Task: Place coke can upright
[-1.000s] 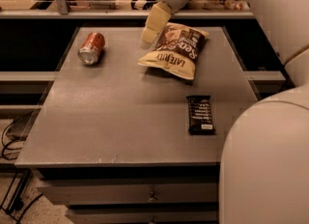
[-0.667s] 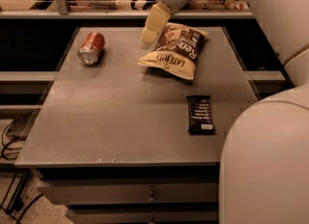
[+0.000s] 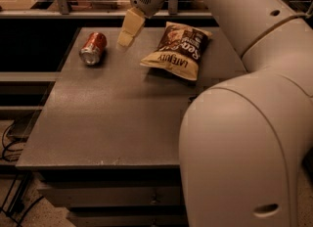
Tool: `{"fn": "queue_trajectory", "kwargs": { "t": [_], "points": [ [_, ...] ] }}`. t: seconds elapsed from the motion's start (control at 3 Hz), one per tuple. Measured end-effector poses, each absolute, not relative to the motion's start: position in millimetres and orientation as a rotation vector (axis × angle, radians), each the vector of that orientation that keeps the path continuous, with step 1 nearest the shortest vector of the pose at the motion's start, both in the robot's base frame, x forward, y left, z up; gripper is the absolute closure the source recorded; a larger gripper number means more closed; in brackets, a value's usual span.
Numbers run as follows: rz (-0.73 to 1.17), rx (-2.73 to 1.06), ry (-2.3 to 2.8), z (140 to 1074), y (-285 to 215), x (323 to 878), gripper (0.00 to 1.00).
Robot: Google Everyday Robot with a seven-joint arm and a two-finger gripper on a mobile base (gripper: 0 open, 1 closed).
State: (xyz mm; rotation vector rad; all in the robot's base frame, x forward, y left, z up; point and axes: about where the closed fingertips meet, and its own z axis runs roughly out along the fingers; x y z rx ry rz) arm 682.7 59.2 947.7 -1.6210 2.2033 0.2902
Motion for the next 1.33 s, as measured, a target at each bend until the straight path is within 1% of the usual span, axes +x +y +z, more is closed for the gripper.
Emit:
{"fn": "queue_trajectory", "kwargs": {
  "t": [0.33,0.67,1.33],
  "points": [
    [0.348,-1.498,2.274,935.1,84.1,697.0,0.0],
    [0.373,-1.285,2.353,933.6,99.0,709.4,0.0],
    [0.413,-1.192,2.41,925.9,102.8,713.3,0.0]
  ]
}}
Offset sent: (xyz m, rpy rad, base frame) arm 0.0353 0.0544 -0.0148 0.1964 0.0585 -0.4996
